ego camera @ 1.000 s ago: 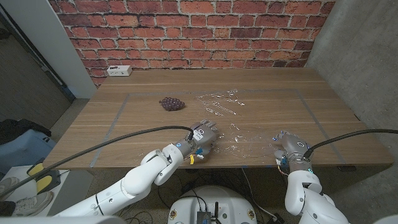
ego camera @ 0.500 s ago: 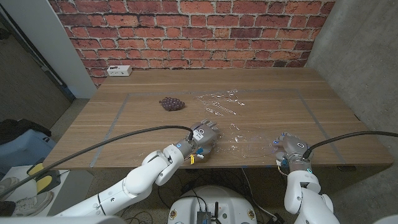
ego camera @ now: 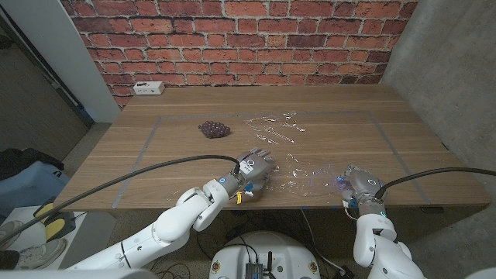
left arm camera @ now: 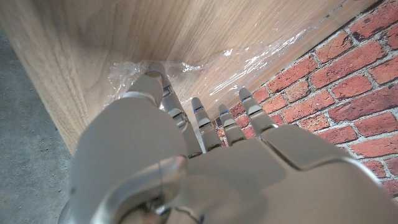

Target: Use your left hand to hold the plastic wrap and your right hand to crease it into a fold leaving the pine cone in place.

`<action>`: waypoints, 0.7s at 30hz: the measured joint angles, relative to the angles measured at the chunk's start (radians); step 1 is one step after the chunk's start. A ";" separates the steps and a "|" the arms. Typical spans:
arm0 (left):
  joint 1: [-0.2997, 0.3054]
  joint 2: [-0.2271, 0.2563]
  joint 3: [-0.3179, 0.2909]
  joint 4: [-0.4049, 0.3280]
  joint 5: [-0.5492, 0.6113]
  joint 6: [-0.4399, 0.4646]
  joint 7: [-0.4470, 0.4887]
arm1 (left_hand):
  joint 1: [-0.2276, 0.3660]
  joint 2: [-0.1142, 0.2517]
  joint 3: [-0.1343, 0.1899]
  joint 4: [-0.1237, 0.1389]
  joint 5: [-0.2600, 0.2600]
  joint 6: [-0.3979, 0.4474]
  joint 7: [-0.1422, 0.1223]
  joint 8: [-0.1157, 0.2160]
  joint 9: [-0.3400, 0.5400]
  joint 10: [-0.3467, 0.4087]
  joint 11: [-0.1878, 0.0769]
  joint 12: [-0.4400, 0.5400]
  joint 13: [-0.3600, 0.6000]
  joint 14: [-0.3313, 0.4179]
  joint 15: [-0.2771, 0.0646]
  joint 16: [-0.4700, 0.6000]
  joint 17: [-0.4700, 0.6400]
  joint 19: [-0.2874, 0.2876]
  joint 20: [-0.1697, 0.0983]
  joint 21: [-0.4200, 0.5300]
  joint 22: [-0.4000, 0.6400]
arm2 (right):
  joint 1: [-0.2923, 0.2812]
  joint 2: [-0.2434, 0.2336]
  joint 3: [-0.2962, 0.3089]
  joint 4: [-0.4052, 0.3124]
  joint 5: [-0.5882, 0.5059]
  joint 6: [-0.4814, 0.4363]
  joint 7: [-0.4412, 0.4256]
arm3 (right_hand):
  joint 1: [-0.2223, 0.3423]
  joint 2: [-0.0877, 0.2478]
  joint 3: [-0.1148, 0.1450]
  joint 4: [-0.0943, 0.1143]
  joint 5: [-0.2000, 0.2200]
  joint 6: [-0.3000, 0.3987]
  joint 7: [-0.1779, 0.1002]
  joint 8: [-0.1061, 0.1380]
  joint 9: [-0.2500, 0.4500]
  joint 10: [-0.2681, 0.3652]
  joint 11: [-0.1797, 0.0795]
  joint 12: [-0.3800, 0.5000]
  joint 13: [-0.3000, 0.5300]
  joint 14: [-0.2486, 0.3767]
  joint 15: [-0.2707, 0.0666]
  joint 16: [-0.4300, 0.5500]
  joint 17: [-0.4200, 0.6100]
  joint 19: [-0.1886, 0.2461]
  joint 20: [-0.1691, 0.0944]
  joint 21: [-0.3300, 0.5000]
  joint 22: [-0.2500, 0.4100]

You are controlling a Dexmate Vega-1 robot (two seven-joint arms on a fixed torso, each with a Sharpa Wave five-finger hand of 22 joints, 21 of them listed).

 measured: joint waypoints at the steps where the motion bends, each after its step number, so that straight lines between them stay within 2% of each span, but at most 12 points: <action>1: 0.000 0.001 0.000 0.000 -0.002 0.000 0.000 | 0.000 0.000 -0.002 -0.002 0.000 -0.002 0.002 0.000 0.001 0.000 0.000 0.000 0.000 0.000 0.000 0.000 0.000 0.000 0.000 0.000 0.000 | 0.006 -0.002 -0.005 0.003 0.007 -0.002 -0.006 | 0.000 0.000 0.000 0.000 0.000 0.000 0.000 0.000 0.000 0.004 -0.004 0.000 0.000 0.003 0.002 0.000 0.000 0.002 -0.002 0.000 0.000; 3: 0.000 0.002 -0.001 -0.002 -0.005 0.001 0.001 | 0.003 0.003 -0.003 -0.003 0.000 0.002 0.008 -0.001 0.001 0.000 0.000 0.000 0.000 0.000 0.000 0.000 0.000 0.000 0.000 0.000 0.000 | 0.019 -0.005 -0.017 0.010 0.018 -0.006 -0.017 | 0.008 0.007 -0.001 0.001 0.000 0.017 0.009 0.008 0.000 0.016 -0.005 0.000 0.000 0.018 0.000 0.009 0.000 0.005 -0.005 0.000 0.000; 5: 0.000 0.003 -0.004 -0.005 -0.011 0.001 0.001 | 0.003 0.003 -0.003 -0.003 0.000 0.000 0.015 -0.001 0.007 0.000 0.000 0.000 0.000 0.000 0.000 0.000 0.000 0.000 0.000 0.000 0.000 | 0.033 -0.009 -0.030 0.022 0.034 -0.012 -0.036 | 0.014 0.007 -0.011 0.007 0.000 0.062 0.021 0.027 0.000 0.052 -0.004 0.014 0.000 0.041 0.001 0.022 0.004 0.014 -0.014 0.000 0.000; 7: 0.001 0.004 -0.005 -0.006 -0.014 0.002 0.001 | 0.007 0.007 -0.003 -0.003 0.000 -0.004 0.021 0.000 0.010 0.009 -0.001 0.000 0.000 0.000 0.000 0.000 0.000 0.000 0.000 0.000 0.000 | 0.038 -0.010 -0.035 0.032 0.044 -0.013 -0.056 | 0.020 0.012 -0.032 0.014 0.000 0.140 0.056 0.060 0.000 0.103 -0.005 0.027 0.000 0.068 0.000 0.040 0.011 0.026 -0.011 0.004 0.000; 9: 0.002 0.005 -0.006 -0.007 -0.020 0.002 0.002 | 0.009 0.009 -0.003 -0.003 0.000 -0.006 0.026 0.002 0.015 0.011 0.000 0.000 0.000 0.000 0.000 0.000 0.000 0.000 0.000 -0.006 0.000 | 0.041 -0.010 -0.037 0.047 0.056 -0.008 -0.089 | 0.010 0.022 -0.053 0.026 0.000 0.225 0.098 0.096 -0.002 0.162 -0.006 0.040 0.000 0.098 0.000 0.063 0.020 0.040 -0.018 0.012 0.001; 11: 0.003 0.005 -0.008 -0.008 -0.024 0.003 0.001 | 0.013 0.013 -0.003 -0.003 0.000 -0.008 0.028 0.004 0.019 0.013 0.006 0.000 0.000 0.000 0.000 0.000 0.000 0.001 -0.001 -0.007 0.000 | 0.040 -0.010 -0.037 0.056 0.063 0.002 -0.114 | -0.001 0.033 -0.070 0.035 0.000 0.270 0.116 0.113 -0.006 0.206 -0.007 0.049 0.000 0.120 -0.002 0.080 0.029 0.053 -0.023 0.016 0.005; 15: 0.005 0.005 -0.010 -0.010 -0.030 0.005 0.002 | 0.016 0.016 -0.007 -0.007 0.000 -0.013 0.033 0.004 0.027 0.013 0.009 -0.004 0.000 0.000 0.000 -0.002 0.000 0.004 -0.004 -0.007 0.005 | 0.031 -0.006 -0.031 0.075 0.080 0.032 -0.173 | -0.020 0.042 -0.093 0.049 0.004 0.286 0.125 0.115 -0.011 0.256 -0.005 0.055 0.000 0.138 -0.002 0.098 0.039 0.064 -0.032 0.020 0.005; 21: 0.008 0.005 -0.011 -0.010 -0.036 0.009 0.003 | 0.021 0.021 -0.011 -0.003 0.000 -0.024 0.044 0.006 0.039 0.013 0.009 -0.007 0.000 0.000 0.000 -0.005 0.000 0.004 -0.004 -0.008 0.005 | 0.001 0.011 0.007 0.093 0.116 0.092 -0.252 | -0.047 0.049 -0.114 0.062 0.008 0.291 0.130 0.115 -0.017 0.286 -0.003 0.062 0.000 0.141 -0.002 0.106 0.046 0.060 -0.043 0.020 0.005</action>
